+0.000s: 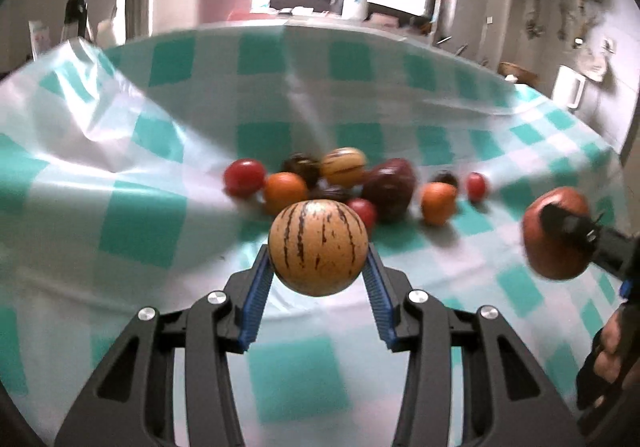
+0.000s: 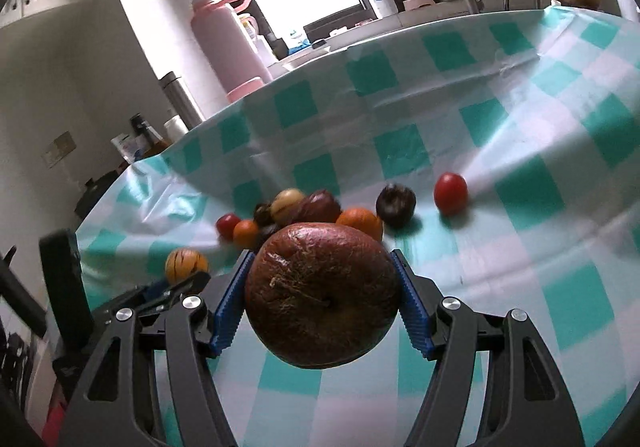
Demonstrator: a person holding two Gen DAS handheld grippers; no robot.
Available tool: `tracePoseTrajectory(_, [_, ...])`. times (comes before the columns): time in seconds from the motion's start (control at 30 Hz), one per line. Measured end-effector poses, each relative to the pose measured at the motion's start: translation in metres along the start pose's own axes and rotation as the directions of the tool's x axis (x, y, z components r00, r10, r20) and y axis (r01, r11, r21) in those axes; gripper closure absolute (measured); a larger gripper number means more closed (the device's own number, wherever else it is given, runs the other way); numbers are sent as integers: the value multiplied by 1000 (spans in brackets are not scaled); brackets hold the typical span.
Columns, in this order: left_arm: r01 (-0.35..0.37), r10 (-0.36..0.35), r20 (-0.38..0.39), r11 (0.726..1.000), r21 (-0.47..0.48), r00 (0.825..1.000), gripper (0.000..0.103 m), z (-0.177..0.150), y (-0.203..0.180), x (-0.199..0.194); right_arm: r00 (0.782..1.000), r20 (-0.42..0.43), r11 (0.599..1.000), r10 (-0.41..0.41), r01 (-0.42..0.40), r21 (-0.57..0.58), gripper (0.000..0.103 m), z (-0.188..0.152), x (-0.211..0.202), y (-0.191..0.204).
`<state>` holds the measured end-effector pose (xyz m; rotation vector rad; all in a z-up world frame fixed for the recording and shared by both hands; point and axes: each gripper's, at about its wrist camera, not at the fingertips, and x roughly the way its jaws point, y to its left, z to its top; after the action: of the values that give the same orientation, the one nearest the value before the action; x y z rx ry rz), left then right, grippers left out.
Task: Organize fruits
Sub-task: 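Carry the melon and the apple in both tools over the white bin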
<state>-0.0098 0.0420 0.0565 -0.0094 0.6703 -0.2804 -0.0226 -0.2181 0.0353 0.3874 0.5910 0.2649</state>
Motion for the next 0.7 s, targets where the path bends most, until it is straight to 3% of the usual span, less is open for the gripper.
tracePoseTrajectory(0.1, [52,-51,24,998,-22,998,57,-14,-17,-24,1000,-23,1000,-3,4,12,37,-18,-20,-5])
tracePoseTrajectory(0.27, [72,-70,37,996,-48,997,57,-44,-43,-52,998,-58,999,1,2,44,37,-45,-59,-18])
tracePoseTrajectory(0.43, [83,-83,29,997,1,996,57,-67,-73,-76,999,-37,1000,-17,17,20,37,-61,-100,-26])
tracePoseTrajectory(0.7, [124,-123,-20,989,80,992,57,-84,-119,-82,999,11,998,-45,44,44,37,-80,-153,-56])
